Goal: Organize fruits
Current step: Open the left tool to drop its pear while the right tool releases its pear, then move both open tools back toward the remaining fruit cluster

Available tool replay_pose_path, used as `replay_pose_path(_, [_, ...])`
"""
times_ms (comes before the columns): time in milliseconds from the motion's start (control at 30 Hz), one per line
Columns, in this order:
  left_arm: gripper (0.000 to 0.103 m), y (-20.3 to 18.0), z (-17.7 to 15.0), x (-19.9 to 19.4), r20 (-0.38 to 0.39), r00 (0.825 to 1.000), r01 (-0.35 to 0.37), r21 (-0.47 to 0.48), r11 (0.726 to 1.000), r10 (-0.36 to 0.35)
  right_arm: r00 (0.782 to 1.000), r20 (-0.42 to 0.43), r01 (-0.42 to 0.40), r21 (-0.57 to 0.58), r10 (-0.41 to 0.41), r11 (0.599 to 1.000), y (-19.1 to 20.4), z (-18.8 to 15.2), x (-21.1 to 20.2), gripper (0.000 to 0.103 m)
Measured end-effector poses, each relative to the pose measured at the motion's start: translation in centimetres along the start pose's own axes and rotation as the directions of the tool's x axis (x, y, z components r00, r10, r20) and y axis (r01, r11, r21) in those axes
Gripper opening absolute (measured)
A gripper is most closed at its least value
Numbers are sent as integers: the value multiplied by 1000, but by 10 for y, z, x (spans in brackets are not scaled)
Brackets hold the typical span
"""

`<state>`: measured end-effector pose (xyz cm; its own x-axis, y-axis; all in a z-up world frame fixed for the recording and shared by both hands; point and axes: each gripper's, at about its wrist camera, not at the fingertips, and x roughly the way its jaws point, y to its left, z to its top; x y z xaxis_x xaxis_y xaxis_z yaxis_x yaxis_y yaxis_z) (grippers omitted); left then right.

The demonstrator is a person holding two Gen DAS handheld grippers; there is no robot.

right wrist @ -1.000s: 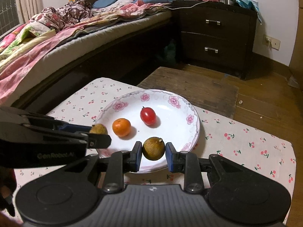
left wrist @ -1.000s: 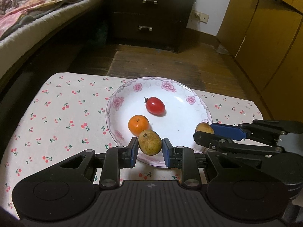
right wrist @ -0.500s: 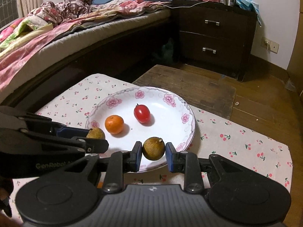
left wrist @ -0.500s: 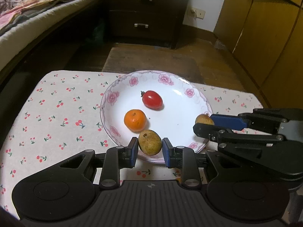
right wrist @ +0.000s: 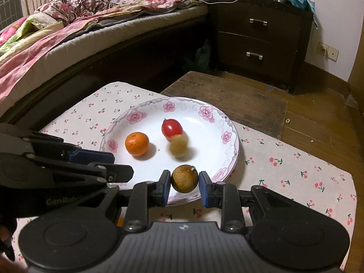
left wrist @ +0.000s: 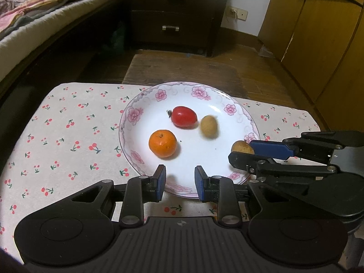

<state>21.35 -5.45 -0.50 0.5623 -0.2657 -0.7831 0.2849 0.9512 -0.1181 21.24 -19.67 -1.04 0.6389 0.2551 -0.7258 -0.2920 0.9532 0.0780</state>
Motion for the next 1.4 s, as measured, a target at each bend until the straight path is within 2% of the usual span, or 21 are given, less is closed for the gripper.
replay_pose_path(700, [41, -1, 2, -5, 10, 1000, -16, -3, 1000, 16, 1000, 10, 18, -2, -18, 1000, 1, 1, -4, 35])
replay_pose_path(1400, [51, 0, 4, -22, 41, 999, -23, -7, 1000, 23, 999, 42, 23, 8, -23, 1000, 4, 3, -21, 35])
